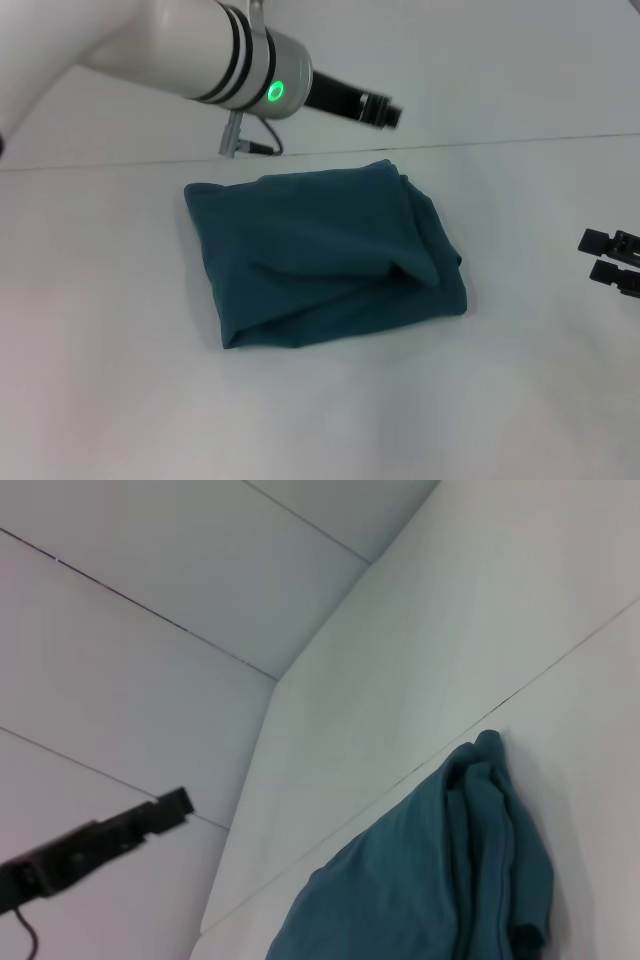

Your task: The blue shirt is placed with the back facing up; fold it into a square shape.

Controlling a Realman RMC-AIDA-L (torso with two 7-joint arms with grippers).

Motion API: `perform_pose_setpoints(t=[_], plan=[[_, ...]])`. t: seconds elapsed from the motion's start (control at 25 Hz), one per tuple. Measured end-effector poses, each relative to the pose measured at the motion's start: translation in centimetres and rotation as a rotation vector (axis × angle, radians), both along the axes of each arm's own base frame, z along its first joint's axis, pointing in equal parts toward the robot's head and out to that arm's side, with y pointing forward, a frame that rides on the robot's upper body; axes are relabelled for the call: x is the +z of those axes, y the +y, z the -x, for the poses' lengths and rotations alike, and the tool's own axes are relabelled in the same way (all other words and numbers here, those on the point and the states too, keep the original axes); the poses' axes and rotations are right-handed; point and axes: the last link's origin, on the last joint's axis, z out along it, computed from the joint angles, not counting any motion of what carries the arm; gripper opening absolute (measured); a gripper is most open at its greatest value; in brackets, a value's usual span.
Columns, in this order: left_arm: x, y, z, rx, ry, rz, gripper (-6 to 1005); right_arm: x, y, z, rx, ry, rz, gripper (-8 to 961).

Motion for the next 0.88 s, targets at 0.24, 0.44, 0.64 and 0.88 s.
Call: perform_pose_setpoints(t=[0.24,0.44,0.64,0.88], plan=[[2.5,-0.1,1.5,0.077,-0.204,0.013,620,0.2,-0.1,-0.2,-0.003,-0.004,-0.001,923],[3.9,-0.9,6.1,0.282,-0.398,0.092,648,0.5,0.0,-0.4,-0.006,-0.03,0.021,923],[5.0,-3.3,11.7,0.418,-0.498,0.157,677,0.9,0.6,-0.3,-0.001,-0.079,0.072,924],[6.2,-5.3,16.8,0.523,-0.53,0.191,674,1.8,1.6,0.2,0.009,-0.127,0.136,924]])
